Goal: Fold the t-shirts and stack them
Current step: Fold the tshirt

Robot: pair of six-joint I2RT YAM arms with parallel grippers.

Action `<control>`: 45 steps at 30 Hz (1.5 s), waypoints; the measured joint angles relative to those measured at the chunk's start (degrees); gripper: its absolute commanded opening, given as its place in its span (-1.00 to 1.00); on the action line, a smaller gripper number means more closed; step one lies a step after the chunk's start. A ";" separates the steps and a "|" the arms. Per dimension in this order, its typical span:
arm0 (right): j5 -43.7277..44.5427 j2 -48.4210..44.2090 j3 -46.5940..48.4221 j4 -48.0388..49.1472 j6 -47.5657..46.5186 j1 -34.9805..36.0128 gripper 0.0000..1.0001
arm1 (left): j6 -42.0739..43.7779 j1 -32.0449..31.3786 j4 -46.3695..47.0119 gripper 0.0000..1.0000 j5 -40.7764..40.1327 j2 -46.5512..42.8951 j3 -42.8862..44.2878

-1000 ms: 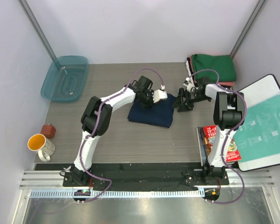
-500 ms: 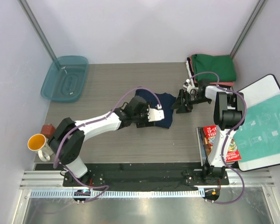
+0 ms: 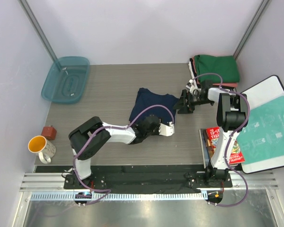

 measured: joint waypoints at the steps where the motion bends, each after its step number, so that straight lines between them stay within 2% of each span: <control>1: -0.04 0.00 0.00 0.61 0.57 0.00 0.51 | -0.13 -0.17 0.61 -0.83 -0.48 0.76 0.04; 2: -0.09 0.00 0.00 0.92 0.87 0.00 0.50 | -0.42 -0.26 1.11 -1.00 -1.07 1.57 0.11; 12: -1.79 0.00 -2.99 8.04 7.78 -0.02 0.49 | -0.61 -0.90 0.04 -0.99 -5.25 3.58 2.86; 24: -3.17 -0.09 -4.81 12.81 12.55 -0.11 0.49 | -3.13 -0.76 -3.56 -1.00 -10.60 6.62 18.58; 37: -2.23 -0.09 -5.11 26.47 24.96 -0.11 0.47 | -3.34 -0.74 -3.76 -1.00 -11.72 7.91 19.39; 41: -1.84 -0.15 -5.27 25.40 23.91 -0.33 0.47 | -3.28 -0.74 -3.41 -0.99 -12.81 9.29 20.59; 45: -1.53 -1.16 -5.99 19.26 18.86 -1.79 0.47 | -3.08 -0.74 -2.93 -0.99 -13.75 11.17 22.32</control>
